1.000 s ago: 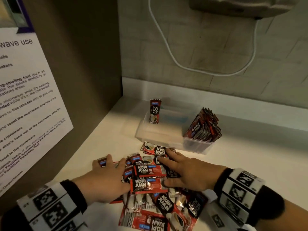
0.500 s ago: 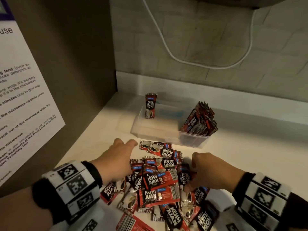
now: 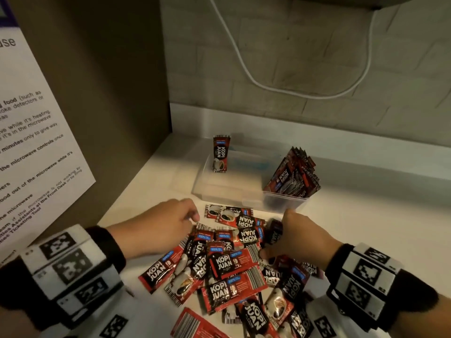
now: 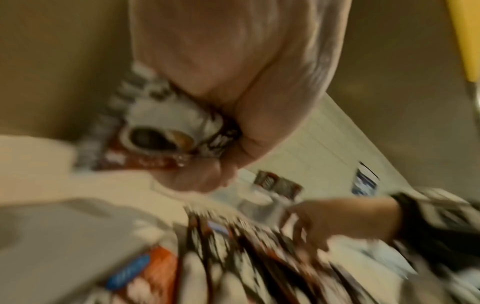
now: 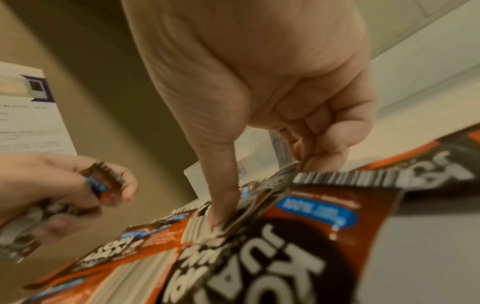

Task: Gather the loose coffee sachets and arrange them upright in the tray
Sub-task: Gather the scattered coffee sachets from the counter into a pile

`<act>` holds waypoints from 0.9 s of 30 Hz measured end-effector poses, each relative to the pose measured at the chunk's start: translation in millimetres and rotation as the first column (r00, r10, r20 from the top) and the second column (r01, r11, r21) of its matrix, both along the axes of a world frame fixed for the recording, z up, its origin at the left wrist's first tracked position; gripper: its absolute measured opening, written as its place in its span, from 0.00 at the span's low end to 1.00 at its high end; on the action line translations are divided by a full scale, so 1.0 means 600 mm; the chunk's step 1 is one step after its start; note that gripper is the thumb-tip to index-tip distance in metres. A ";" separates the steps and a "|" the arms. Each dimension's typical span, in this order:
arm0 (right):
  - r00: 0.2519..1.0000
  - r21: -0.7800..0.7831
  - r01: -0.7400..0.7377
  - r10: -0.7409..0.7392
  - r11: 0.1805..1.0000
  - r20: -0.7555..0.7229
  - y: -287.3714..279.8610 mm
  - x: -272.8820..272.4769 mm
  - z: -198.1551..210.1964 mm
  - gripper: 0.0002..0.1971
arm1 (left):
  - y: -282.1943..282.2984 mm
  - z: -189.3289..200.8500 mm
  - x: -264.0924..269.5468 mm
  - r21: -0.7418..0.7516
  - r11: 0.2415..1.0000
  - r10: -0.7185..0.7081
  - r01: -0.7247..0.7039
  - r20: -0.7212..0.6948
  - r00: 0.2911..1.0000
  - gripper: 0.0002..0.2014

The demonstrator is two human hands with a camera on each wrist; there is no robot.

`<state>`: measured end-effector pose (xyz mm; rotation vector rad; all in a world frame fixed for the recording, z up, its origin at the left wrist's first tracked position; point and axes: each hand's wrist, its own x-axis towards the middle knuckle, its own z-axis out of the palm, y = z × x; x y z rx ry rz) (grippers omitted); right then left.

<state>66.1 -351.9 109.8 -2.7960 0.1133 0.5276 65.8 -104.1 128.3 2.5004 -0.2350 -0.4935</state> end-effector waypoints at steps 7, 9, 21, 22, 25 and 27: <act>0.991 0.165 0.085 -0.100 0.983 0.090 0.001 0.002 -0.001 0.37 | -0.064 -0.019 -0.031 0.112 0.980 -0.174 0.165 0.074 0.982 0.22; 0.986 0.254 0.110 -0.137 0.961 0.090 -0.014 -0.002 0.004 0.33 | -0.085 -0.027 -0.026 0.149 0.964 -0.244 0.221 0.162 0.956 0.29; 0.942 0.313 -0.228 0.127 0.922 0.312 -0.091 -0.051 0.046 0.14 | -0.126 -0.015 0.008 0.207 0.915 -0.378 0.347 0.138 0.915 0.06; 0.911 0.232 -0.355 0.279 0.906 0.306 -0.089 -0.055 0.043 0.14 | -0.120 -0.007 0.009 0.170 0.920 -0.375 0.354 0.111 0.921 0.05; 0.779 -0.011 -0.620 0.617 0.785 0.114 -0.076 -0.061 0.021 0.21 | -0.102 0.015 0.007 0.108 0.924 -0.371 0.366 0.031 0.928 0.09; 0.750 -0.070 -0.659 0.661 0.749 0.001 -0.069 -0.057 0.009 0.33 | -0.097 0.021 -0.003 0.146 0.902 -0.413 0.407 0.014 0.910 0.11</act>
